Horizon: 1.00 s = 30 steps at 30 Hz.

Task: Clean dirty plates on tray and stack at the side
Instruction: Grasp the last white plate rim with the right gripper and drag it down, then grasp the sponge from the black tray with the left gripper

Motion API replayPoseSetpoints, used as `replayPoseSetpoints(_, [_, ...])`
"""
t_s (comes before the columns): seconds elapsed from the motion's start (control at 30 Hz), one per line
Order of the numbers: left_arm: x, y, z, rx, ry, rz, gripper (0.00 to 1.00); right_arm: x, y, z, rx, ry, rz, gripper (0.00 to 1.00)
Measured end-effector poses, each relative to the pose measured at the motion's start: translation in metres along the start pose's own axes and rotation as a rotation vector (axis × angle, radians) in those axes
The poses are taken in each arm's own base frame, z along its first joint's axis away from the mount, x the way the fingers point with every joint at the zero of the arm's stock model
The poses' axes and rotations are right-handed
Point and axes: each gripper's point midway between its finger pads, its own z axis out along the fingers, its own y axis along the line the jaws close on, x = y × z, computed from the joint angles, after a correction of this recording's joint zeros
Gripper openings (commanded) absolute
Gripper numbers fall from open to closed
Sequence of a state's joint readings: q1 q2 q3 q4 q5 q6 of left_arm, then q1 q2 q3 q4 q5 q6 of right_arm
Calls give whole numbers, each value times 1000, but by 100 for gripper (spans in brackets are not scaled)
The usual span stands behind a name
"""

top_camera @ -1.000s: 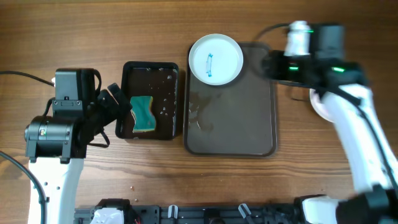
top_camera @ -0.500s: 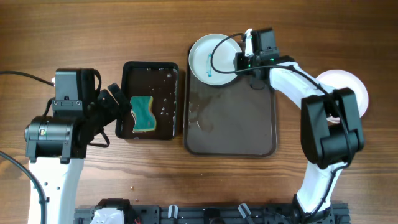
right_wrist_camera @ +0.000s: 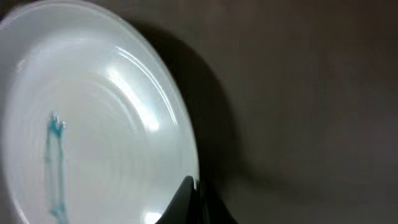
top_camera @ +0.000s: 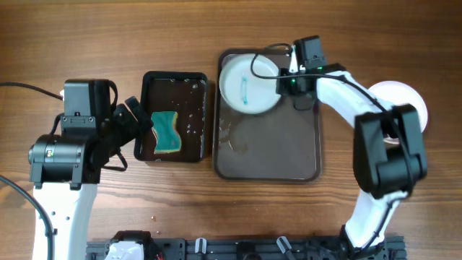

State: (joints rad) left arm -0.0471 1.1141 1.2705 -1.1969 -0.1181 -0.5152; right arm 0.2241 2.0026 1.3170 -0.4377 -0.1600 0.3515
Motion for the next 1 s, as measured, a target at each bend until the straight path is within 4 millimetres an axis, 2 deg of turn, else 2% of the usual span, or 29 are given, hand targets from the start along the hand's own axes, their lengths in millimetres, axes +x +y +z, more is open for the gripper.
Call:
replayPoseSetpoints(0.13, [-1,0,0,2,-4,0,100,12,-3,-61,43,34,38,4])
replayPoseSetpoints(0.23, [-2,0,0,0,-9,-1,100,31,-6,-97,76,86,60,4])
replayPoseSetpoints(0.3, [-2,0,0,-3,-11,-1,100,47,-9,-109,98,136,80,4])
replayPoseSetpoints(0.37, [-3,0,0,-4,-12,-1,100,59,-13,-109,113,172,97,4])
replayPoseSetpoints(0.43, [-2,-1,0,4,-10,-3,100,74,-20,-100,128,206,118,4])
replayPoseSetpoints(0.57, [3,-11,0,60,21,-6,100,100,-32,-65,114,197,150,4])
replayPoseSetpoints(0.6, [3,-14,0,78,24,-8,100,104,-33,-56,92,181,153,8])
replayPoseSetpoints(0.63, [2,-19,-1,100,23,-9,100,108,-33,-50,79,176,156,24])
replayPoseSetpoints(0.67, [1,-22,-1,117,25,-10,100,114,-34,-46,72,182,160,34])
replayPoseSetpoints(0.7, [2,-24,-1,125,29,-10,99,118,-34,-45,69,193,165,39])
replayPoseSetpoints(0.87, [11,-27,13,111,104,-8,84,123,-33,-54,71,224,134,41])
replayPoseSetpoints(1.0, [28,-32,51,61,212,17,80,98,-18,-91,30,133,56,42])
